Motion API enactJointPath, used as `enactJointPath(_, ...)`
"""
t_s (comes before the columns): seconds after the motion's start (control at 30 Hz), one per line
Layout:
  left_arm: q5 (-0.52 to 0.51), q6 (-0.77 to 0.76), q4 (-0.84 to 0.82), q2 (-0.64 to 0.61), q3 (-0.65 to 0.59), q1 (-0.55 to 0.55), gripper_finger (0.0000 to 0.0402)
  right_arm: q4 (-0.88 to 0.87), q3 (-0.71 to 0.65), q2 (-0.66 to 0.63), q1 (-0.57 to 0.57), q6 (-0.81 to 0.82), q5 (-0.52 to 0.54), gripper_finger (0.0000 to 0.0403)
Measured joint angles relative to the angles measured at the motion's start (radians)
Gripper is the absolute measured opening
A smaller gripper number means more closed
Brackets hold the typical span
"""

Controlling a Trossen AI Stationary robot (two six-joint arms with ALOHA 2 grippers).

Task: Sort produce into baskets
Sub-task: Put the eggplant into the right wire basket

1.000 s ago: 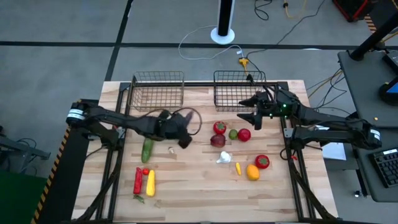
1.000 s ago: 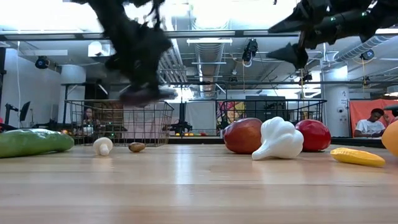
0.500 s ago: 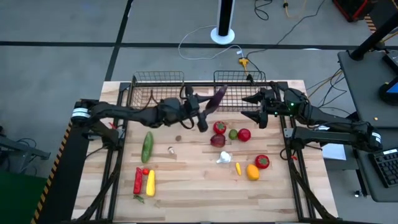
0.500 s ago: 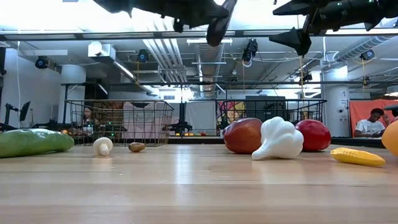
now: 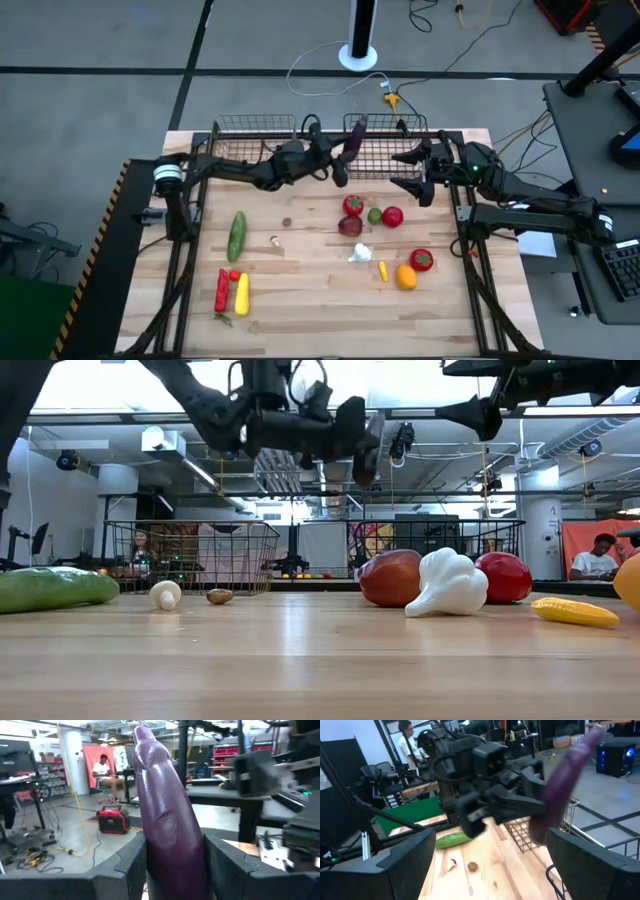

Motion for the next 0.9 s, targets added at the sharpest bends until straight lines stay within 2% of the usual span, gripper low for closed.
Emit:
enactJointPath(0.1,0.016,0.010,-0.025,0.035,0.051,0.002,0.0155,0.000,0.000,0.002,0.000,-0.003,0.000,0.0368)
enactJointPath(0.3,0.016,0.031,-0.249,0.095,0.170,0.013,0.0155,-0.012,0.000,0.002,0.000,-0.002,0.000,0.0368)
enactJointPath(0.53,0.010,0.091,-0.406,0.127,0.264,0.026,0.0155,-0.016,0.000,0.002,0.002,0.005,0.000,0.0368)
enactJointPath(0.63,0.010,0.151,-0.518,0.131,0.308,0.043,0.0155,-0.016,0.000,0.002,0.002,0.005,0.000,0.0368)
enactJointPath(0.8,0.012,0.306,-0.792,0.133,0.418,0.059,0.0155,-0.016,0.000,0.002,0.002,0.005,0.000,0.0368)
enactJointPath(0.9,0.075,0.327,-0.822,0.132,0.465,0.069,0.0155,-0.016,0.000,0.002,0.002,0.005,0.000,0.0368)
